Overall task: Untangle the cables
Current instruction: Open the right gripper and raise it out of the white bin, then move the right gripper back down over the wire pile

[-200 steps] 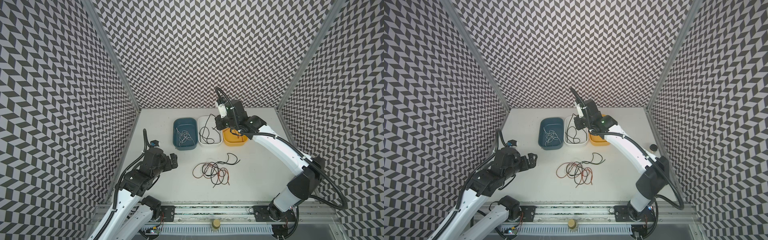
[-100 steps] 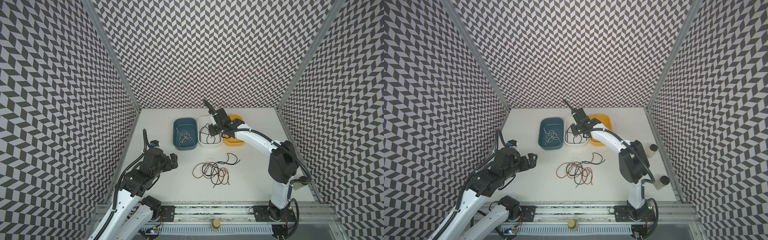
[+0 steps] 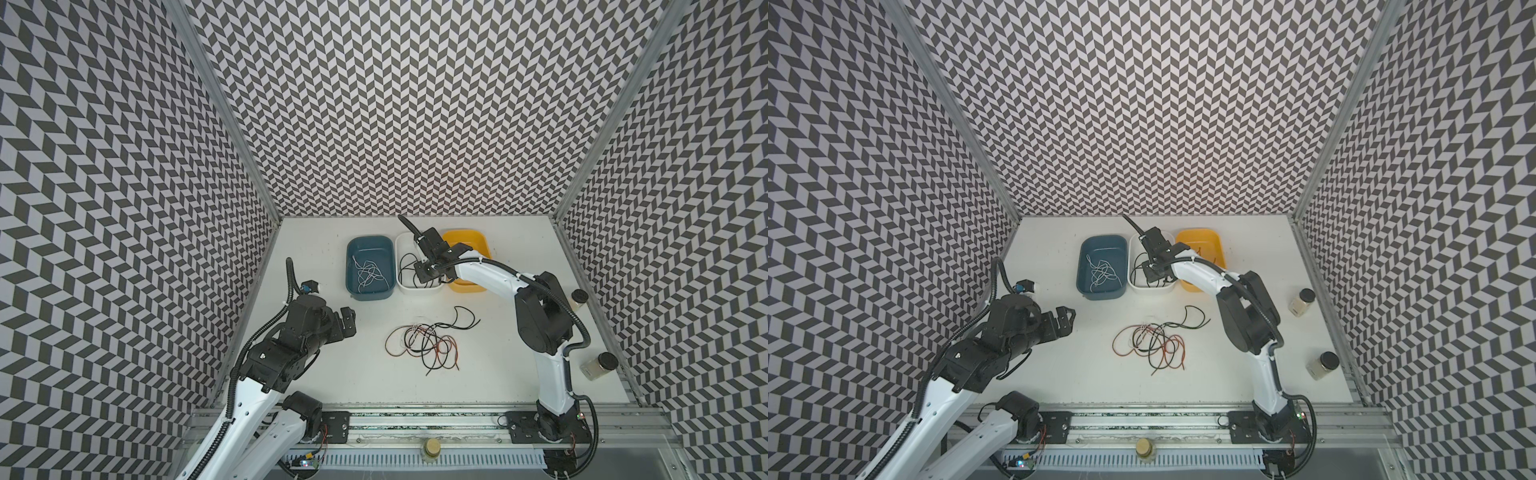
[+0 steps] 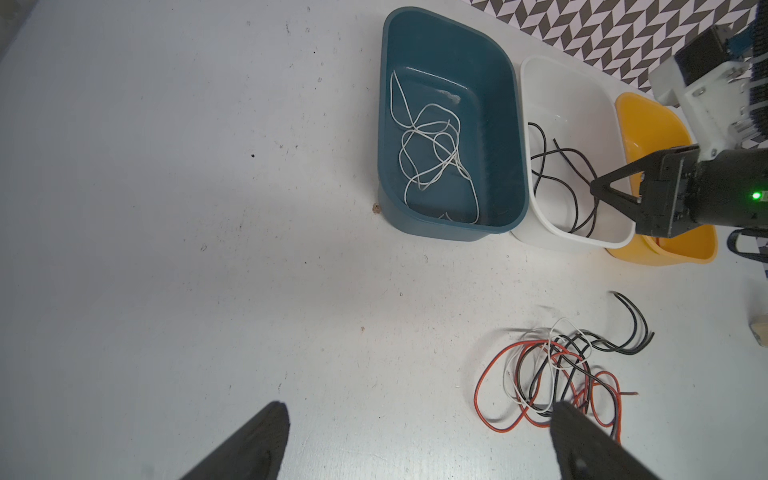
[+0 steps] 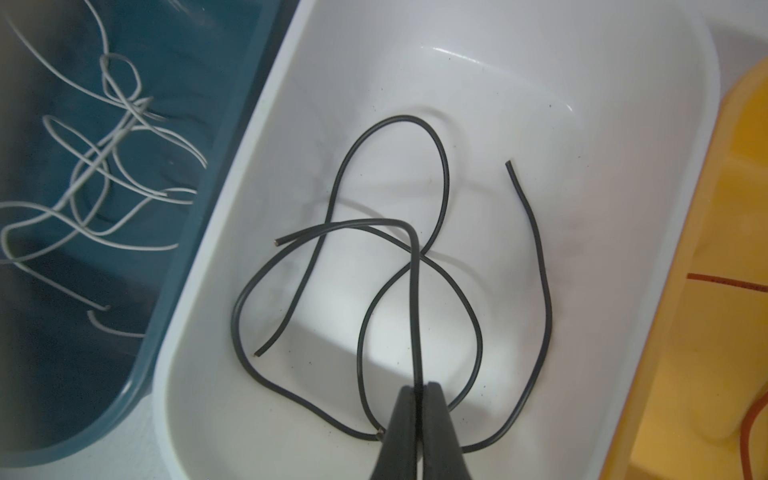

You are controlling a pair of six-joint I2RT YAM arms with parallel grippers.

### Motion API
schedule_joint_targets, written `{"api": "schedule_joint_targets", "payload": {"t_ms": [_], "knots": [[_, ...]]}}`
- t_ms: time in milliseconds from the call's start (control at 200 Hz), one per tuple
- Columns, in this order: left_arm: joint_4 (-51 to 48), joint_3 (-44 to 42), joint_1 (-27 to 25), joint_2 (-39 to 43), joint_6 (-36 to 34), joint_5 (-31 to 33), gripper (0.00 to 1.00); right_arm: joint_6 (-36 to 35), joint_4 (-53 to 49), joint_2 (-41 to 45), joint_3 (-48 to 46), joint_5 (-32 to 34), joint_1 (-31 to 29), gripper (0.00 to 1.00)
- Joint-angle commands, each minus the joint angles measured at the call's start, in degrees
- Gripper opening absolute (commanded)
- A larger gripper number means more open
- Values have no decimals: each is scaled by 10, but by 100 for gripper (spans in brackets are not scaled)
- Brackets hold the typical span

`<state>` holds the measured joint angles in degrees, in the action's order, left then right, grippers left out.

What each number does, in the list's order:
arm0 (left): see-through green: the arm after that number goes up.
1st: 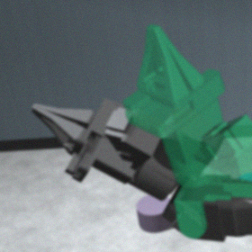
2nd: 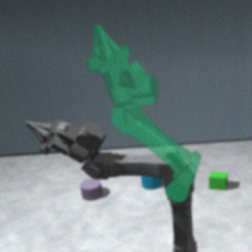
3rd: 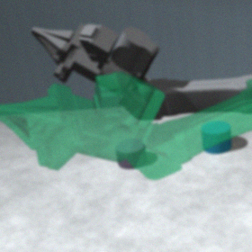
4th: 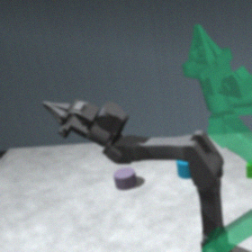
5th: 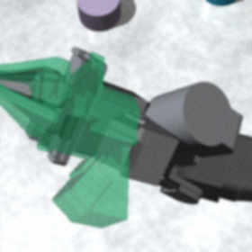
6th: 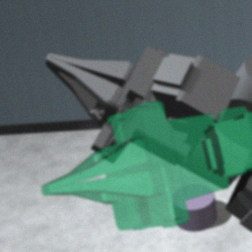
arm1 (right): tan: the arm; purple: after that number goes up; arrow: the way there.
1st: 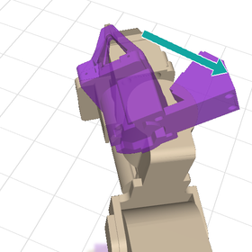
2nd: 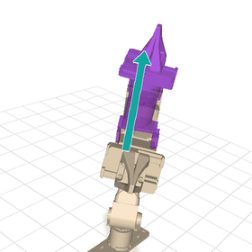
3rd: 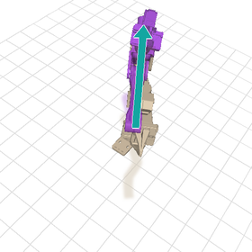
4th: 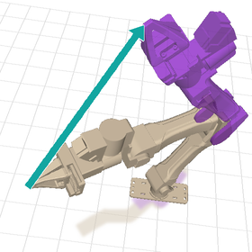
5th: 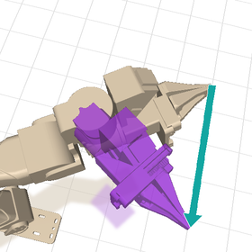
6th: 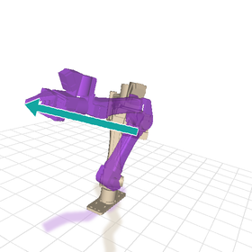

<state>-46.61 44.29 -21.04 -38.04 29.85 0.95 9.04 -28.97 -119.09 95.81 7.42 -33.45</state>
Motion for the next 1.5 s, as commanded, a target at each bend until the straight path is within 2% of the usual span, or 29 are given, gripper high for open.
{"api": "schedule_joint_targets", "payload": {"t_ms": [0, 170, 421, 586, 746, 986, 1107, 1242, 1492], "knots": [[8, 2, 3, 1, -7, 0, 100, -1, -9, 11, 18, 7, 4, 12], [7, 2, 4, -4, -7, -2, 100, 4, -14, 29, 17, 12, 4, 28], [6, 3, 6, -8, -8, -2, 100, 19, -41, 68, 24, 28, 5, 32], [6, 3, 8, -14, -9, -5, 100, 51, -64, 148, 4, 7, 5, 47], [4, 5, 9, -30, -9, -8, 100, 88, -47, 251, -90, -29, 4, 55], [-1, 5, 8, -62, 0, -2, 100, 137, -9, 397, -262, -55, -2, 58], [-5, 8, 0, -86, 9, 9, 100, 155, 17, 440, -344, -65, -5, 58], [-10, 7, -16, -101, 14, 31, 100, 166, 46, 450, -412, -73, -5, 57], [-11, 8, -25, -133, 19, 34, 100, 187, 102, 413, -470, -113, -5, 50]]}}
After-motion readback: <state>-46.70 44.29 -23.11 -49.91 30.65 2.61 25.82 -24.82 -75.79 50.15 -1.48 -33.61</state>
